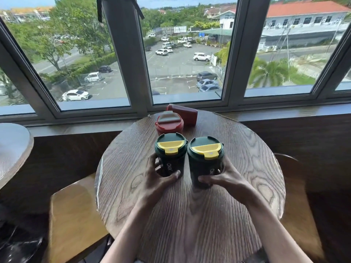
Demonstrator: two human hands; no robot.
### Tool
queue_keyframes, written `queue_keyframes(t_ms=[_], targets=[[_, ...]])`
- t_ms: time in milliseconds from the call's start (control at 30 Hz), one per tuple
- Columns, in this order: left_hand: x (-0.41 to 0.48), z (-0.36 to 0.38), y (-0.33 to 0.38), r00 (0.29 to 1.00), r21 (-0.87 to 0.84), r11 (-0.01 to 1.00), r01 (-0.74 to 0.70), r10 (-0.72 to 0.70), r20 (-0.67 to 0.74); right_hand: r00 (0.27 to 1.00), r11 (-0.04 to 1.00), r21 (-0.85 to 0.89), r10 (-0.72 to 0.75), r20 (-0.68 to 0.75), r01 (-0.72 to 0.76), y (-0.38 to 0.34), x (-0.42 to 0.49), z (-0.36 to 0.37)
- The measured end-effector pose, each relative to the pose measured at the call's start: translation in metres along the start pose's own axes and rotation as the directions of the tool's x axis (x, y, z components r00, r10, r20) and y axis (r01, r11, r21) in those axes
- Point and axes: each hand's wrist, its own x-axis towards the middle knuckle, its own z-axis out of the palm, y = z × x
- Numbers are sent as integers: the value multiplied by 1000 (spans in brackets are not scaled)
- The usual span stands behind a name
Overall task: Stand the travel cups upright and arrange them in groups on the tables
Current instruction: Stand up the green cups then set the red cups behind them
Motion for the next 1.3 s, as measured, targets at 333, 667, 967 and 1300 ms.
queue_keyframes(t_ms=[333,667,967,1300], targets=[[3,1,-3,1000,-35,999,16,-16,27,999,997,-73,-21,-50,17,6,40,-12],[-6,-9,8,986,-143,989,49,-25,165,995,997,-37,72,65,-70,10,34,-27],[72,-49,84,998,4,1000,-15,15,-53,968,927,-375,-65,-244,-32,-61,106,-61],[135,-20,90,961,46,981,189,-194,198,963,353,-930,196,183,105,-73,292,-14]])
